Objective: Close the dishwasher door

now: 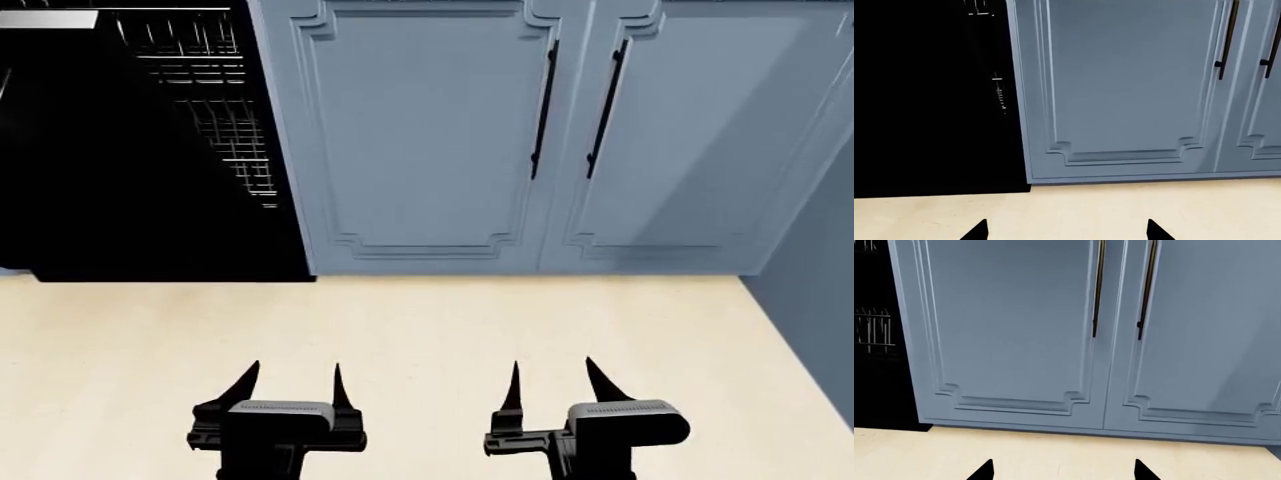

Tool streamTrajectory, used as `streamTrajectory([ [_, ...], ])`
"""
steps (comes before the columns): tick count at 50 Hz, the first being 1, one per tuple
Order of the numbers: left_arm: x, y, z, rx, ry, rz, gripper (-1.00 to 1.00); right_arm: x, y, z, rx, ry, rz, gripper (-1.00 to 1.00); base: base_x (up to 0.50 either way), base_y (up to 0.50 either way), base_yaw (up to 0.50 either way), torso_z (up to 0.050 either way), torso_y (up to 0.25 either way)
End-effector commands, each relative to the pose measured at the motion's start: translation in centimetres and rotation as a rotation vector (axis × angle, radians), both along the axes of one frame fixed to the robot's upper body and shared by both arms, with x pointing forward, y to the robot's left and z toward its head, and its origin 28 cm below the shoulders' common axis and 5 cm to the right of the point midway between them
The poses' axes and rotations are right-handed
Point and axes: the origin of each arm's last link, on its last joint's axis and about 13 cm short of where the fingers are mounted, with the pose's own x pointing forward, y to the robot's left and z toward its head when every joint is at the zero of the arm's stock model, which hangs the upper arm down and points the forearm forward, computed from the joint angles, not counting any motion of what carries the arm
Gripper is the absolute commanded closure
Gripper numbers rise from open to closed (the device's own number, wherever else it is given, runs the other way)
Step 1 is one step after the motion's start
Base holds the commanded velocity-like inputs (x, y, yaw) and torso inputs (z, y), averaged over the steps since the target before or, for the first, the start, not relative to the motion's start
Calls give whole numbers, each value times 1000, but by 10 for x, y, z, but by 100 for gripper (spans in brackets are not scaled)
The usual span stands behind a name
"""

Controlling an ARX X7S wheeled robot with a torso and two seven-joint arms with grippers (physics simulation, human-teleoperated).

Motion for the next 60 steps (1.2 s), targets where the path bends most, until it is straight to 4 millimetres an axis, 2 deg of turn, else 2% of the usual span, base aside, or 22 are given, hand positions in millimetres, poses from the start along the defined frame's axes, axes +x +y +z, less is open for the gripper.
streamTrajectory([
  [1,0,0,0,-1,-1,1,-100,-1,1,0,-18,-4,0,-100,0,184,0,0,0],
  [60,0,0,-1,5,-1,0,-100,-1,1,0,-23,-4,6,-100,0,283,0,0,0],
])
